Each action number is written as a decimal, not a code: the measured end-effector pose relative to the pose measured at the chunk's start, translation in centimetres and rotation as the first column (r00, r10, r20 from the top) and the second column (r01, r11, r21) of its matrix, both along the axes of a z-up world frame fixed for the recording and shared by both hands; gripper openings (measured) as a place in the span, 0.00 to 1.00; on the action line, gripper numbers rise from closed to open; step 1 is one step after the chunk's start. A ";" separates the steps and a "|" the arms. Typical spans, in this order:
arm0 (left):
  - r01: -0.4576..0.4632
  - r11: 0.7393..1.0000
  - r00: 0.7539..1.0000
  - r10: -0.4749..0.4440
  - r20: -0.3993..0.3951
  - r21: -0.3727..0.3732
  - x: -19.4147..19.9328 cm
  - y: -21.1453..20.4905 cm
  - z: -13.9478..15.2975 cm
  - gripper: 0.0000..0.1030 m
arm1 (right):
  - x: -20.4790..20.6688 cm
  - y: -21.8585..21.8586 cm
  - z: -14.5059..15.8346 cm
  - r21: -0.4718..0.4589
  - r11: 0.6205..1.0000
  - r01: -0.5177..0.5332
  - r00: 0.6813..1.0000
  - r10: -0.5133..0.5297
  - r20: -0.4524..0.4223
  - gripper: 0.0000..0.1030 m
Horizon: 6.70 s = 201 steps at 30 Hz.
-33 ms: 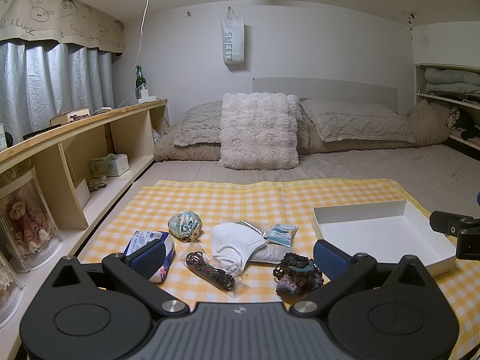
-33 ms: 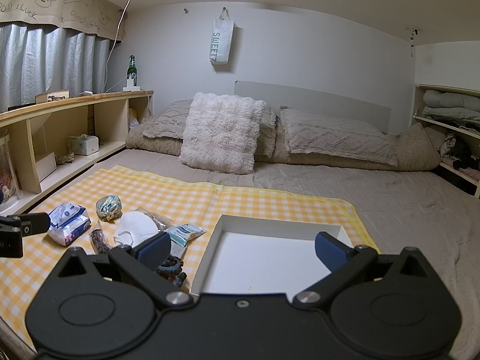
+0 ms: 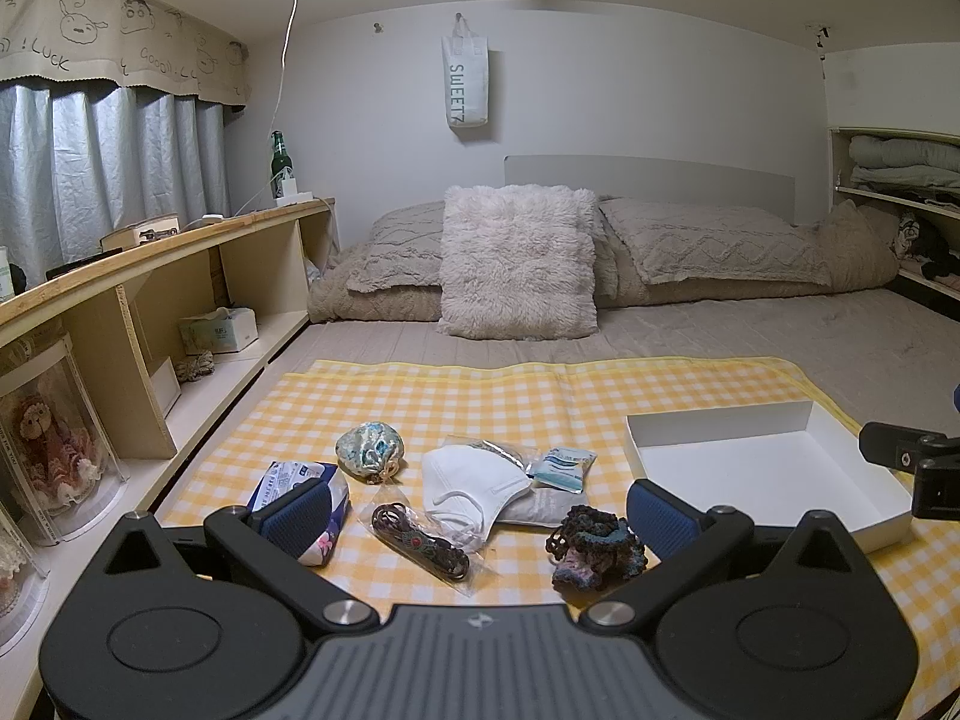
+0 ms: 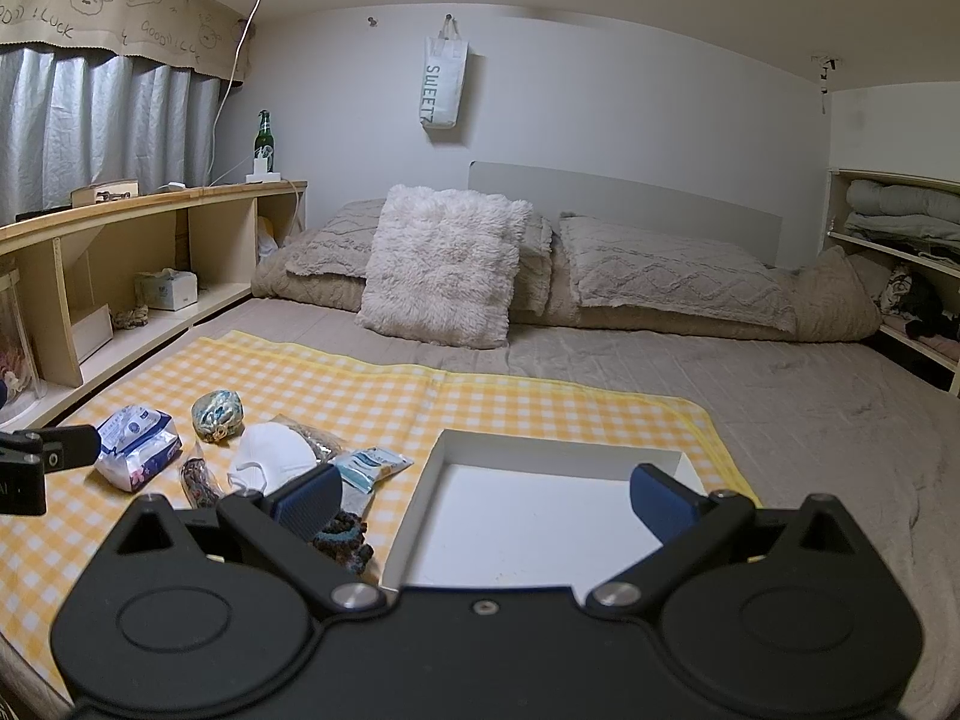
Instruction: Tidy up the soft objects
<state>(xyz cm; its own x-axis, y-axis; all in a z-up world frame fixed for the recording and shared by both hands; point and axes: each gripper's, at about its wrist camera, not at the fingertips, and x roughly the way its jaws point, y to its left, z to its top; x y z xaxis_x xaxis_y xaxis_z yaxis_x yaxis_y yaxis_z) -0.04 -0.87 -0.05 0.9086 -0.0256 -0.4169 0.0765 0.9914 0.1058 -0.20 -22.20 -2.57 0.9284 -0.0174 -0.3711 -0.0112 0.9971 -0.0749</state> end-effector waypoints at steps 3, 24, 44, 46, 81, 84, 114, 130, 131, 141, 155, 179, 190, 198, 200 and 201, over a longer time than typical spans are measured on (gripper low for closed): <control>0.000 1.000 1.000 0.000 0.000 0.000 0.0 0.0 0.0 1.00 | -0.1 0.0 0.0 0.000 1.000 0.000 1.000 0.000 -0.001 1.00; -0.011 0.999 0.999 0.010 -0.040 -0.046 1.6 0.6 0.1 1.00 | 1.4 -1.0 1.0 0.040 0.998 -0.052 0.999 0.052 -0.009 1.00; -0.269 0.963 0.962 0.270 0.030 -0.020 17.0 6.3 5.2 1.00 | 16.9 -0.5 3.9 0.148 0.979 -0.139 0.985 0.121 0.124 1.00; -0.298 0.955 0.955 0.298 -0.006 -0.008 18.8 7.3 4.1 1.00 | 18.6 -0.3 2.5 0.155 0.975 -0.157 0.986 0.148 0.074 1.00; -0.137 0.981 0.842 0.190 -0.506 0.139 29.7 14.8 -13.3 0.95 | 25.0 6.2 -13.9 0.177 0.849 -0.498 0.637 0.497 -0.589 0.68; -0.152 0.979 0.825 0.203 -0.527 0.138 30.1 14.9 -13.8 0.86 | 25.2 6.7 -14.6 0.161 0.852 -0.497 0.629 0.482 -0.610 0.60; -0.238 0.968 0.914 0.197 -0.354 -0.075 24.6 12.9 -5.8 0.55 | 24.8 3.1 -9.1 0.184 0.926 -0.331 0.798 0.379 -0.469 0.32; -0.069 0.973 0.966 0.011 -0.257 -0.221 22.4 3.8 -2.4 0.55 | 21.8 -2.0 -4.1 0.207 0.946 -0.250 0.908 0.303 -0.290 0.33; -0.058 0.973 0.966 -0.002 -0.258 -0.225 22.4 3.1 -2.4 0.55 | 21.7 -2.7 -4.0 0.205 0.950 -0.236 0.914 0.288 -0.285 0.33; 0.066 0.945 0.941 -0.166 -0.296 -0.320 22.3 -4.0 -4.4 0.57 | 20.5 -8.1 -3.4 0.187 0.976 -0.115 0.948 0.163 -0.272 0.33; 0.110 0.836 0.790 -0.402 -0.463 -0.538 22.5 -13.2 -10.3 0.58 | 19.2 -13.2 -4.6 0.166 0.986 -0.003 0.929 0.064 -0.364 0.34; 0.078 0.929 0.781 -0.282 -0.557 -0.361 22.4 -14.1 -12.7 0.80 | 20.8 -14.5 -10.2 0.108 0.994 -0.010 0.804 0.072 -0.591 0.35; 0.116 0.938 0.794 -0.285 -0.537 -0.325 21.8 -12.6 -11.4 0.80 | 23.1 -11.0 -13.0 0.114 0.992 -0.047 0.770 0.109 -0.629 0.35; 0.167 0.943 0.793 -0.302 -0.529 -0.287 21.2 -12.2 -11.2 0.80 | 22.3 -10.7 -11.8 0.107 0.993 -0.044 0.772 0.102 -0.628 0.35; 0.176 0.942 0.792 -0.307 -0.528 -0.284 21.0 -12.2 -11.1 0.80 | 21.8 -11.1 -11.7 0.113 0.993 -0.027 0.769 0.093 -0.633 0.35; 0.180 0.942 0.792 -0.309 -0.527 -0.282 20.8 -12.2 -11.0 0.80 | 21.6 -11.3 -11.7 0.117 0.993 -0.025 0.770 0.094 -0.631 0.36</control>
<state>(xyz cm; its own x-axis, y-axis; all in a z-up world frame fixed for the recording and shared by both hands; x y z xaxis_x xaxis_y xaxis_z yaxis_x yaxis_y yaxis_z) 20.81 -13.04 -11.10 0.4718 -0.3580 -0.8058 0.3010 0.9243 -0.2345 21.38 -33.51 -14.23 0.4793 0.0976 -0.8722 -0.0814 0.9945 0.0665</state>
